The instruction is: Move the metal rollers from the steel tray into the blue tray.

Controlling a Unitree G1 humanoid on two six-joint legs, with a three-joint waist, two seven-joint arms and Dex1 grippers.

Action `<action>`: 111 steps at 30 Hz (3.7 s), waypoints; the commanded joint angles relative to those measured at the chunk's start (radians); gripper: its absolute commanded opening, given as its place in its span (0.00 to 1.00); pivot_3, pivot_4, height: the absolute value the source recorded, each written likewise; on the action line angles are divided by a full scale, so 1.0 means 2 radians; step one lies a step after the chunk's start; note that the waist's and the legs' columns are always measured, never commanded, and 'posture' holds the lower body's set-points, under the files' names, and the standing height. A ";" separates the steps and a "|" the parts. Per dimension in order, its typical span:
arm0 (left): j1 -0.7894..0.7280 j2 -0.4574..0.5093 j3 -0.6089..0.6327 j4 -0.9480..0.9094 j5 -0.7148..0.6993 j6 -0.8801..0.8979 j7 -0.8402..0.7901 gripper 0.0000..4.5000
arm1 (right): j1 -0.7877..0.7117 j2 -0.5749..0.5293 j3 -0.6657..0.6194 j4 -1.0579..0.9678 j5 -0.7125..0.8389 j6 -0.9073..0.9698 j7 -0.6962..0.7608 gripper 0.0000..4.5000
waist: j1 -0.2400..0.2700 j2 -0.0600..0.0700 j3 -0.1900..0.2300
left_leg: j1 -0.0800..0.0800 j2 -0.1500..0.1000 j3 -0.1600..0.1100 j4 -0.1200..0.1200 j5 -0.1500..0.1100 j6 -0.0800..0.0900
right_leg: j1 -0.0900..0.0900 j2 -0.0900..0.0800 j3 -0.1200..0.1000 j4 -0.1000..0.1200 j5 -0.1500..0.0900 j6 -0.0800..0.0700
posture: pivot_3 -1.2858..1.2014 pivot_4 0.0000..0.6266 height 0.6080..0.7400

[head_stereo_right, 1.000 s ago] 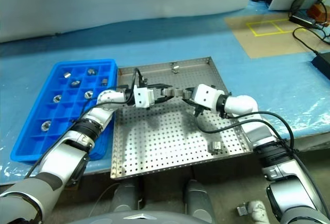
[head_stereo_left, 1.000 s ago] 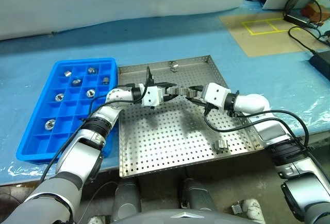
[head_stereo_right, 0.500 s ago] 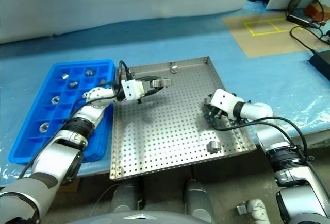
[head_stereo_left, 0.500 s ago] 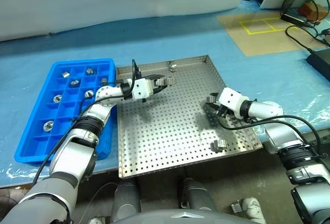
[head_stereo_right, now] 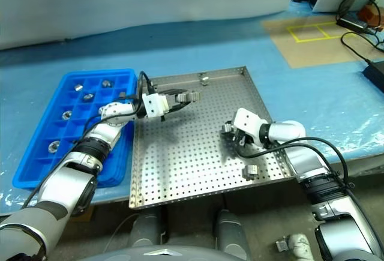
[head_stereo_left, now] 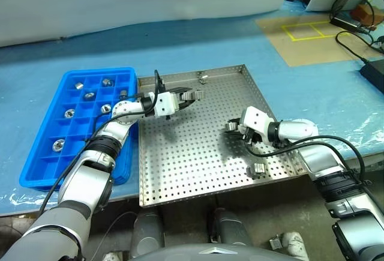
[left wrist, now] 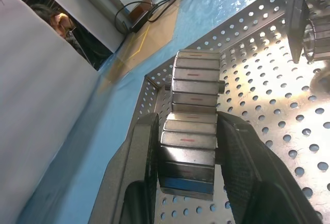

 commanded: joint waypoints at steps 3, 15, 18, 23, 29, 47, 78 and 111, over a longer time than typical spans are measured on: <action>-0.004 0.003 0.006 -0.010 -0.004 -0.007 0.007 0.31 | 0.003 -0.005 -0.008 -0.007 0.003 -0.012 0.007 0.52 | 0.000 0.000 0.000 | 0.000 0.000 0.000 0.000 0.000 0.000 | 0.000 0.000 0.000 0.000 0.000 0.000 | 0.44 0.24 1.00; -0.007 0.003 0.005 -0.006 -0.004 -0.008 0.005 0.31 | 0.014 -0.012 -0.016 -0.024 0.010 0.011 0.014 0.73 | 0.000 0.000 0.000 | 0.000 0.000 0.000 0.000 0.000 0.000 | 0.000 0.000 0.000 0.000 0.000 0.000 | 0.44 0.24 1.00; -0.007 0.002 0.005 -0.006 -0.004 -0.008 0.006 0.31 | 0.010 -0.010 -0.029 -0.030 0.028 0.030 0.016 0.73 | 0.000 0.000 0.000 | 0.000 0.000 0.000 0.000 0.000 0.000 | 0.000 0.000 0.000 0.000 0.000 0.000 | 0.43 0.24 1.00; -0.008 0.001 0.005 -0.005 -0.003 -0.007 0.006 0.31 | -0.007 -0.022 -0.047 -0.033 0.050 0.068 0.032 0.73 | 0.000 0.000 0.000 | 0.000 0.000 0.000 0.000 0.000 0.000 | 0.000 0.000 0.000 0.000 0.000 0.000 | 0.43 0.24 1.00; -0.008 0.001 0.005 -0.005 -0.003 -0.007 0.006 0.31 | -0.025 -0.030 -0.057 -0.022 0.051 0.074 0.034 0.73 | 0.000 0.000 0.000 | 0.000 0.000 0.000 0.000 0.000 0.000 | 0.000 0.000 0.000 0.000 0.000 0.000 | 0.43 0.24 1.00; -0.010 -0.003 0.004 -0.001 -0.004 -0.008 0.006 0.31 | -0.093 0.089 -0.066 -0.052 0.111 0.124 -0.035 1.00 | 0.000 0.000 0.000 | -0.001 0.000 0.000 -0.001 0.000 -0.001 | -0.001 0.000 0.000 0.000 0.000 0.000 | 0.43 0.24 1.00; 0.000 -0.007 -0.001 -0.013 -0.006 -0.008 -0.001 0.31 | -0.132 0.125 -0.006 -0.009 0.074 0.070 -0.024 0.74 | -0.001 0.000 0.000 | 0.000 0.000 0.000 -0.001 0.000 -0.003 | -0.001 0.000 0.000 0.000 0.000 0.000 | 0.43 0.24 1.00; -0.008 0.012 0.002 -0.001 -0.002 -0.011 0.018 0.31 | -0.096 0.004 -0.044 -0.049 0.108 0.104 0.030 0.32 | 0.000 0.000 0.000 | 0.000 0.000 0.000 -0.001 0.000 -0.003 | 0.000 0.000 0.000 0.000 0.000 0.000 | 0.44 0.24 1.00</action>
